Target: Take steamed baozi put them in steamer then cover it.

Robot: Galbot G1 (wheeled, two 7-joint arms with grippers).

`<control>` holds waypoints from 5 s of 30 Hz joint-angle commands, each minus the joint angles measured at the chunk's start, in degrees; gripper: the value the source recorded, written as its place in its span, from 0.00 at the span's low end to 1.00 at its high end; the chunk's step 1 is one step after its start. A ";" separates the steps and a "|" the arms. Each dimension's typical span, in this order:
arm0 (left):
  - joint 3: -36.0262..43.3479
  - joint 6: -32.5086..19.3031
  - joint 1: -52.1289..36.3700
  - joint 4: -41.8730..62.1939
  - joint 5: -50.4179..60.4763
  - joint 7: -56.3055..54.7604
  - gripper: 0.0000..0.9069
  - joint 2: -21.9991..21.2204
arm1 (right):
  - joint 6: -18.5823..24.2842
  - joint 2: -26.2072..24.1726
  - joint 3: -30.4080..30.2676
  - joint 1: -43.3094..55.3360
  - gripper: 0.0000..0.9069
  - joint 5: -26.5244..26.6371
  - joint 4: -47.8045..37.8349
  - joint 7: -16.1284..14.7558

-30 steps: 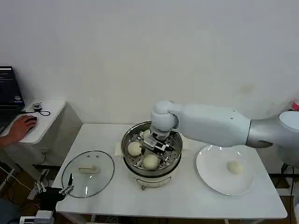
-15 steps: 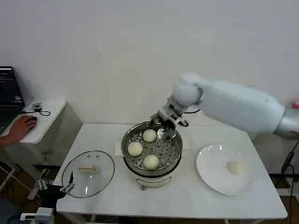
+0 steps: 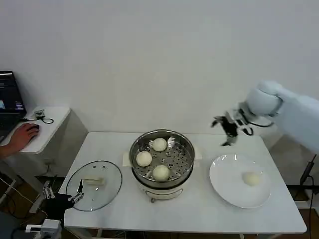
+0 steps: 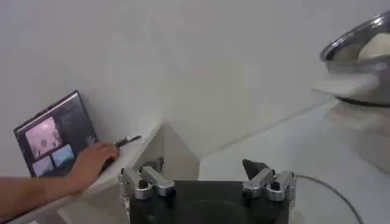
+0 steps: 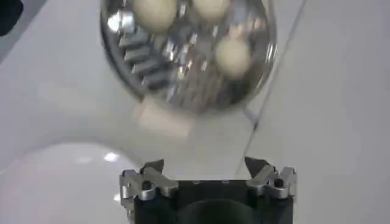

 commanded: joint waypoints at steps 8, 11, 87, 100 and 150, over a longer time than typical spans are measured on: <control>0.29 -0.16 0.71 -0.18 0.33 0.02 1.00 -0.03 | 0.07 -13.67 15.89 -29.88 1.00 -10.50 -1.49 2.16; 0.24 -0.15 0.85 -0.21 0.42 0.06 1.00 -0.18 | -0.02 -12.02 22.49 -36.36 1.00 -11.05 -4.46 2.14; -0.52 0.22 -0.19 -0.48 0.46 0.18 1.00 -0.75 | -19.51 10.42 -11.58 15.59 0.72 15.94 7.25 5.81; -0.97 0.45 0.14 -1.94 0.56 0.14 1.00 -1.85 | -33.38 25.54 -13.74 8.41 0.73 29.41 3.07 18.85; -1.96 0.41 0.11 -1.66 0.38 0.19 1.00 -1.67 | -34.15 25.27 -10.28 -1.31 1.00 22.00 -1.77 19.39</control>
